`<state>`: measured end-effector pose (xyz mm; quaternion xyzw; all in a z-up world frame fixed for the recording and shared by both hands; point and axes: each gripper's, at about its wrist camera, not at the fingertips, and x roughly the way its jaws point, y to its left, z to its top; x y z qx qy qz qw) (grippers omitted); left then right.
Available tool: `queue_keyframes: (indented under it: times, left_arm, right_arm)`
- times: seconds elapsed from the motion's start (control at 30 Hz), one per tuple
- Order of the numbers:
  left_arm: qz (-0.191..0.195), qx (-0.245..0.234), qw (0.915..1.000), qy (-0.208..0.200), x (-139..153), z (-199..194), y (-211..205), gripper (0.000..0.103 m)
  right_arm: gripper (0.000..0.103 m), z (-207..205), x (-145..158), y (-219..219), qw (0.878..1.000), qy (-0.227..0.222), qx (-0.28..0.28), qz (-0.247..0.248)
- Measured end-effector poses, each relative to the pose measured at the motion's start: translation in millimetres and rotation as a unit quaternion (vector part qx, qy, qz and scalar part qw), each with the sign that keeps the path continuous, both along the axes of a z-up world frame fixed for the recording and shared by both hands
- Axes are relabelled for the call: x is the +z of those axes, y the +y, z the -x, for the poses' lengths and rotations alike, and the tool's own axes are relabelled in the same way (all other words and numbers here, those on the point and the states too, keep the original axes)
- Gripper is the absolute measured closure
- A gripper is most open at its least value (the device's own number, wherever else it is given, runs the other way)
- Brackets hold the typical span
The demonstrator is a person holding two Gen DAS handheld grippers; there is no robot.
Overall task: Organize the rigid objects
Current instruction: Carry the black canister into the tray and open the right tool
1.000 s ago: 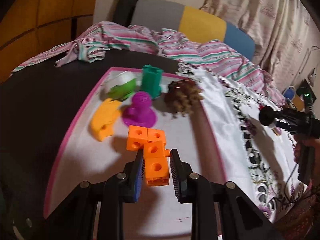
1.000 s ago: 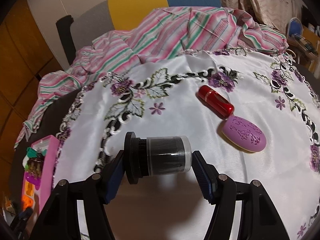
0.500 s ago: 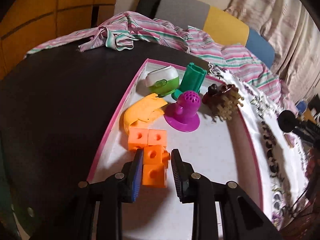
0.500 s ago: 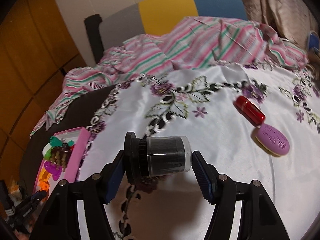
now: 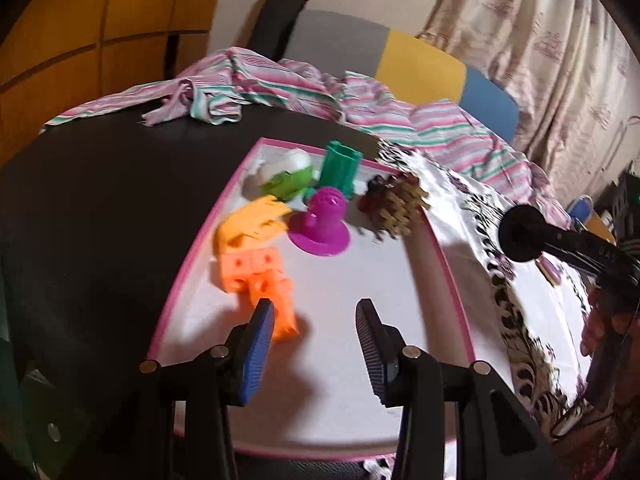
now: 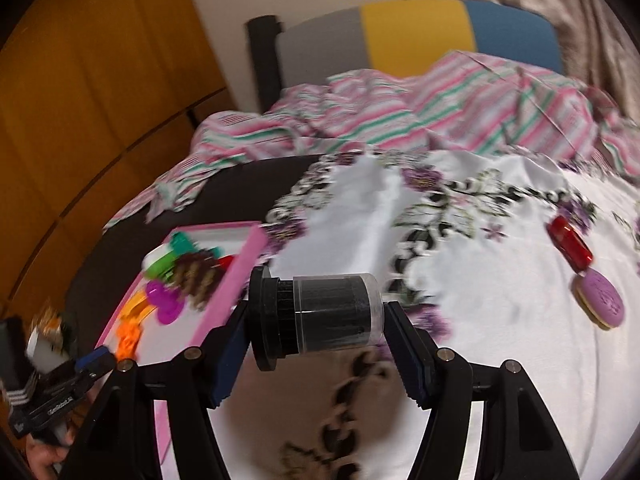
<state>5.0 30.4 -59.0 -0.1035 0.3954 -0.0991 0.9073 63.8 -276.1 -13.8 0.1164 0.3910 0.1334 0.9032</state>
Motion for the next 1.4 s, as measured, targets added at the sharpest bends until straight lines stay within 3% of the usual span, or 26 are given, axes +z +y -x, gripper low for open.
queue_keyframes:
  times: [0.4, 0.6, 0.83, 0.97, 1.07, 1.13, 1.2, 1.4]
  left_arm:
    - [0.012, -0.021, 0.9997, -0.001, 0.4, 11.4, -5.8, 0.061]
    - [0.012, -0.025, 0.9996, -0.002, 0.9, 19.4, -2.5, 0.061]
    - [0.022, -0.015, 0.9996, -0.002, 1.2, 24.0, 9.6, 0.061]
    - [0.027, -0.015, 0.9995, -0.004, 2.4, 24.9, 11.1, 0.061]
    - [0.029, -0.017, 0.9994, -0.003, 2.1, 24.6, 8.7, 0.061]
    - [0.035, -0.022, 0.9992, -0.001, 1.3, 23.9, 6.0, 0.061]
    - [0.034, -0.026, 0.9991, 0.001, 0.7, 22.7, 2.5, 0.061]
    - [0.027, -0.040, 0.9988, 0.000, 0.7, 22.7, -8.2, 0.061]
  right_arm:
    - [0.037, 15.7, 7.6, 73.0, 0.998, -0.006, 0.065, -0.012]
    - [0.053, 7.8, 8.2, 117.9, 0.995, 0.000, 0.101, 0.003]
    - [0.054, -0.8, -1.3, 149.6, 0.992, 0.014, 0.126, 0.002]
    - [0.053, 0.6, -2.7, 132.3, 0.994, 0.022, 0.103, -0.005]
    - [0.045, 4.5, 2.1, 98.0, 0.998, 0.025, 0.058, -0.028]
    - [0.033, 8.0, 2.7, 76.4, 0.998, 0.029, 0.032, -0.042]
    - [0.027, 13.9, -1.4, 56.1, 0.998, 0.046, 0.010, -0.047]
    - [0.027, 45.3, -14.0, 39.4, 0.994, 0.095, 0.020, -0.039]
